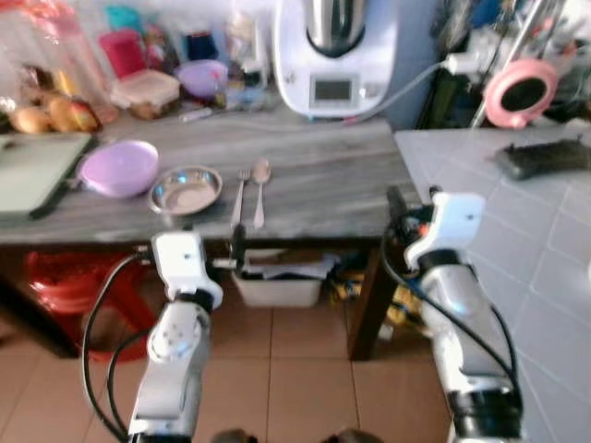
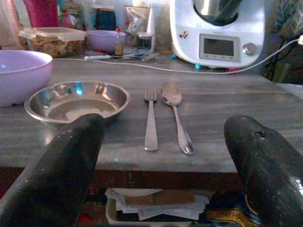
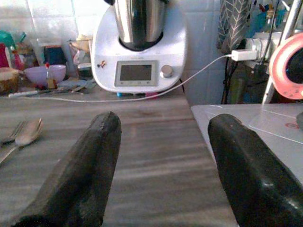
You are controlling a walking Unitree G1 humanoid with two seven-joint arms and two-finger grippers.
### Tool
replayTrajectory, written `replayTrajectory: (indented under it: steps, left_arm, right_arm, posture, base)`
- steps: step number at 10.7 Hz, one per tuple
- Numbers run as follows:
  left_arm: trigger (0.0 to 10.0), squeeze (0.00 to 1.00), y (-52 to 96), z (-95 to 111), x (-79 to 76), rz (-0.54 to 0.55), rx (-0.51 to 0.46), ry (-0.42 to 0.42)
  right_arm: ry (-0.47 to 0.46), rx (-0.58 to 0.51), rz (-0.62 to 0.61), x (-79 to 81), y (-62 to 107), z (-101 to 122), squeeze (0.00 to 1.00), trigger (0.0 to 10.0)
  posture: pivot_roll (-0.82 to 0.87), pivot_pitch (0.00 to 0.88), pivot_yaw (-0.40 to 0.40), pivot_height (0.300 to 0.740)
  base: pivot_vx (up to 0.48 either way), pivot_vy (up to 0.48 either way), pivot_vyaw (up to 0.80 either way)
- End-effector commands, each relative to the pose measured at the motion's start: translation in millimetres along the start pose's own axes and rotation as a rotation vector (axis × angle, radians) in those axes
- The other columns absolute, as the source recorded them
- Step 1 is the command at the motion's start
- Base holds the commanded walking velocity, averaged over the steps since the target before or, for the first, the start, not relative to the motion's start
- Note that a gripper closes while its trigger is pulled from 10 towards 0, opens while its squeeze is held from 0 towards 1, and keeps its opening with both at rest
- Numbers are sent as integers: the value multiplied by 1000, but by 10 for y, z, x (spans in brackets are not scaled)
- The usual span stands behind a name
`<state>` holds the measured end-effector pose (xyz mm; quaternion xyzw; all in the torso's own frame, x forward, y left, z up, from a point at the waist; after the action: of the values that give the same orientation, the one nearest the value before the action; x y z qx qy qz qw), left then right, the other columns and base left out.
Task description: Setting the table
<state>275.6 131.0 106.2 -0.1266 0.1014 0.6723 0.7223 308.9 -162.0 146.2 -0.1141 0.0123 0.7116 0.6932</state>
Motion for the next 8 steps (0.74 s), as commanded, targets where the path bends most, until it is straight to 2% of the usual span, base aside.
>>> replayTrajectory:
  steps: [1, 3, 4, 5, 8]
  left_arm:
    - [10000, 0, 7, 23, 36, 19, -3, -4]
    - [10000, 0, 14, 25, 24, 14, -1, -2]
    - [10000, 0, 16, 24, 20, 12, 0, -2]
    - [10000, 0, 16, 27, 21, 12, 0, -11]
    - [10000, 0, 32, 64, -2, -30, -19, -11]
  right_arm:
    - [-21, -10, 25, 66, 0, 22, 1000, 10000]
    - [-9, -8, 18, 54, -6, 18, 1000, 10000]
    - [-7, -8, 18, 47, -11, 20, 525, 10000]
    - [-4, -8, 18, 44, -14, 21, 0, 10000]
    - [-1, -8, 24, 56, -16, 23, 0, 10000]
  posture:
    - [-54, 43, 35, 740]
    - [-56, 47, 35, 740]
    - [-56, 48, 35, 740]
    - [-56, 50, 35, 740]
    - [-55, 54, 36, 740]
  base:
    - [-371, 0, 0]
    - [-364, 0, 0]
    - [-364, 0, 0]
    - [0, 0, 0]
    - [0, 0, 0]
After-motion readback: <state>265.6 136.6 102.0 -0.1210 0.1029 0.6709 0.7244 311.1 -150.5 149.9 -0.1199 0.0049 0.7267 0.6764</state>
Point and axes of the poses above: a point about 5 cm out from each wrist's last joint towards the gripper, its own y axis pointing back from the gripper into the wrist, its own z axis along the axis of the wrist's last joint, x = y × z, the point moved 1 cm from there along -y, pointing out of the wrist towards the gripper, and after that the axes turned 11 degrees about y, right-handed, at the moved point
